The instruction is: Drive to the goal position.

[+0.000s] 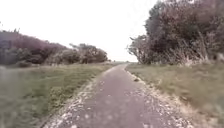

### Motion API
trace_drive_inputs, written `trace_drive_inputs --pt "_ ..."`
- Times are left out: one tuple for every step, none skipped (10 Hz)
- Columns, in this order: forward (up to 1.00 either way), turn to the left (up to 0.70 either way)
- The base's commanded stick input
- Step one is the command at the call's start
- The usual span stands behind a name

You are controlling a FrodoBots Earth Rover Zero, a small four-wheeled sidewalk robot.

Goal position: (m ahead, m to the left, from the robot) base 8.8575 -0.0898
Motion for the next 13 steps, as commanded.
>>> trace_drive_inputs --pt "1.00 0.01" --pt "1.00 0.01" --pt "1.00 0.01" --pt "1.00 0.00" --pt "1.00 -0.01" --pt "1.00 -0.01" --pt "1.00 -0.02" --pt "1.00 -0.01" --pt "1.00 0.01" --pt "1.00 0.01" --pt "1.00 -0.02" --pt "1.00 -0.11" --pt "1.00 -0.41"
